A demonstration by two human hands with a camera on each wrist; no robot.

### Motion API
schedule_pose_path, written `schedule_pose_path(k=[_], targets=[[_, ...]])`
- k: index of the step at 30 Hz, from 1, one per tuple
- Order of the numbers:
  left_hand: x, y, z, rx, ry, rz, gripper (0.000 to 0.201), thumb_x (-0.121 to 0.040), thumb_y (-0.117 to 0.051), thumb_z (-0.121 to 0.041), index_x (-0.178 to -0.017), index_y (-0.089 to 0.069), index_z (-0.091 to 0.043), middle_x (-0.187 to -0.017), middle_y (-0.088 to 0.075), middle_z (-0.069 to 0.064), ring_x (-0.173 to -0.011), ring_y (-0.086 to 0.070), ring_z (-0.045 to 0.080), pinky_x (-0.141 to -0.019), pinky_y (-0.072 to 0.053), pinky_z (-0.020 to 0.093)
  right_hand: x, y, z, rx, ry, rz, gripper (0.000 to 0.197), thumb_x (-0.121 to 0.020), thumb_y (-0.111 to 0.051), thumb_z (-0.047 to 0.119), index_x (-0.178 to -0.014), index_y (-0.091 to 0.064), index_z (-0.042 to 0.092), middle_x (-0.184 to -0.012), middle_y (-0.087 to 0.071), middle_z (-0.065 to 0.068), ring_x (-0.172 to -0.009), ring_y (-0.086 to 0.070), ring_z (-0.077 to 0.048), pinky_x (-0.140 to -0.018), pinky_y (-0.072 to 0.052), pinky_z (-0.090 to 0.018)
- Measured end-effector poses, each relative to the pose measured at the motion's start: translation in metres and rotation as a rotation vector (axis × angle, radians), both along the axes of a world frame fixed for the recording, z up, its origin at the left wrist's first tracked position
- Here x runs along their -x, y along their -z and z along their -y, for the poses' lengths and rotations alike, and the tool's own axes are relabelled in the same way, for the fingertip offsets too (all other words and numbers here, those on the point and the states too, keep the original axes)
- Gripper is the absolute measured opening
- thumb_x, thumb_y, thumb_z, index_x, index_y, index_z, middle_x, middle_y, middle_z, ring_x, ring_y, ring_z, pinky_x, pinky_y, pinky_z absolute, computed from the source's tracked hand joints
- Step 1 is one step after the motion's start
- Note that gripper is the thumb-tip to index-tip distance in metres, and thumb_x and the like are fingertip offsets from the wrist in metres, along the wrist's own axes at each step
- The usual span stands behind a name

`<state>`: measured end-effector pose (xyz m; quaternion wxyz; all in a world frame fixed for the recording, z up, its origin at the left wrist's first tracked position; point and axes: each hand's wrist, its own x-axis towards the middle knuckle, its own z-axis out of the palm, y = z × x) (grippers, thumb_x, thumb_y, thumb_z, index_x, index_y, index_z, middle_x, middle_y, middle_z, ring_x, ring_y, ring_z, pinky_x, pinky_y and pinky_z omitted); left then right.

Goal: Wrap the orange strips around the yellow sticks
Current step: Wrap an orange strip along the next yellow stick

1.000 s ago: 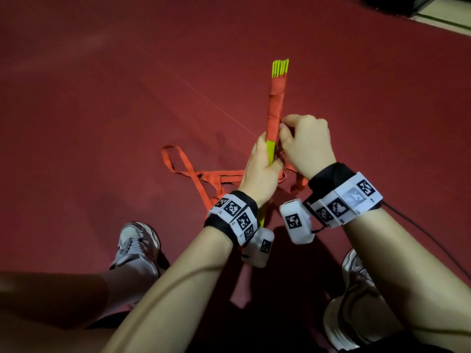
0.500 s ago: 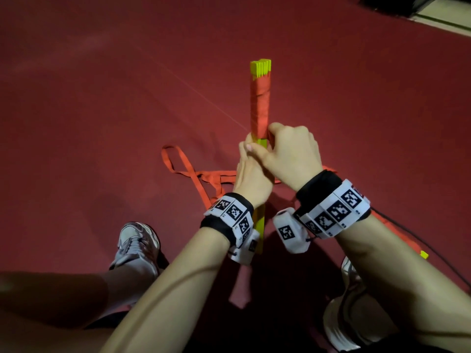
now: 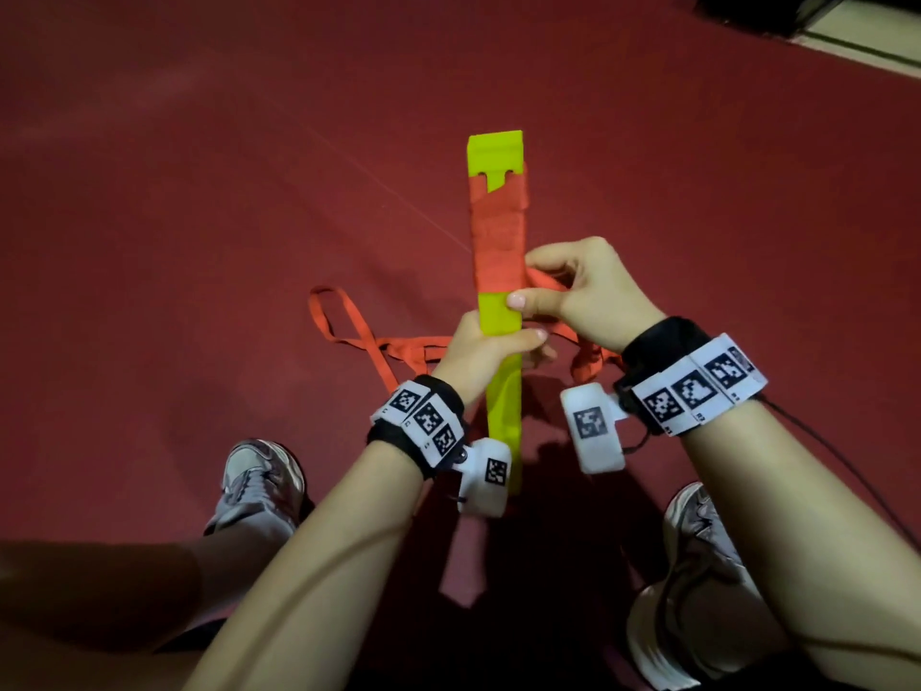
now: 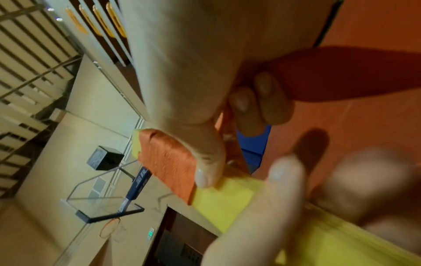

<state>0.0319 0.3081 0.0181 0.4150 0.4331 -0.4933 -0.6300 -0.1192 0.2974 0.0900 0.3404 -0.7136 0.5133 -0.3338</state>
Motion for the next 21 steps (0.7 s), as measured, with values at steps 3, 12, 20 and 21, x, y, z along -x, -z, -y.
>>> schedule_pose_path(k=[3, 12, 20, 21], targets=[[0.01, -0.002, 0.001, 0.076, -0.187, 0.163, 0.028, -0.09, -0.063, 0.0, -0.066, -0.062, -0.014, -0.055, -0.059, -0.002, -0.051, -0.056, 0.011, -0.063, -0.048, 0.031, -0.004, 0.001, 0.004, 0.145, 0.136, -0.259, 0.036, -0.08, -0.066, 0.044, -0.074, -0.066, 0.008, -0.06, -0.059, -0.013, -0.06, -0.054, -0.02, -0.062, -0.048, -0.044], [0.013, 0.005, 0.01, 0.287, -0.235, 0.555, 0.004, -0.093, -0.054, -0.018, -0.094, -0.051, -0.015, -0.083, -0.052, -0.005, -0.068, -0.053, 0.008, -0.058, -0.049, 0.035, -0.041, 0.004, -0.011, 0.138, 0.167, -0.314, 0.042, -0.079, -0.053, 0.064, -0.068, -0.049, 0.024, -0.062, -0.054, -0.003, -0.065, -0.056, -0.033, -0.061, -0.045, -0.039], [0.005, 0.001, 0.002, 0.16, -0.127, 0.302, 0.064, -0.068, -0.078, -0.024, -0.12, -0.042, -0.014, -0.112, -0.061, 0.008, -0.107, -0.063, 0.026, -0.091, -0.054, 0.05, -0.017, -0.001, -0.002, 0.182, 0.205, -0.191, 0.042, -0.083, -0.066, 0.041, -0.07, -0.059, 0.001, -0.062, -0.051, -0.022, -0.059, -0.041, -0.033, -0.059, -0.038, -0.043], [0.004, 0.002, 0.003, 0.087, -0.14, 0.148, 0.064, -0.067, -0.079, -0.018, -0.122, -0.047, -0.011, -0.108, -0.066, 0.007, -0.102, -0.066, 0.024, -0.089, -0.056, 0.048, -0.015, -0.003, -0.002, 0.164, 0.174, -0.159, 0.042, -0.084, -0.068, 0.038, -0.071, -0.06, -0.001, -0.064, -0.052, -0.024, -0.058, -0.04, -0.031, -0.059, -0.038, -0.043]])
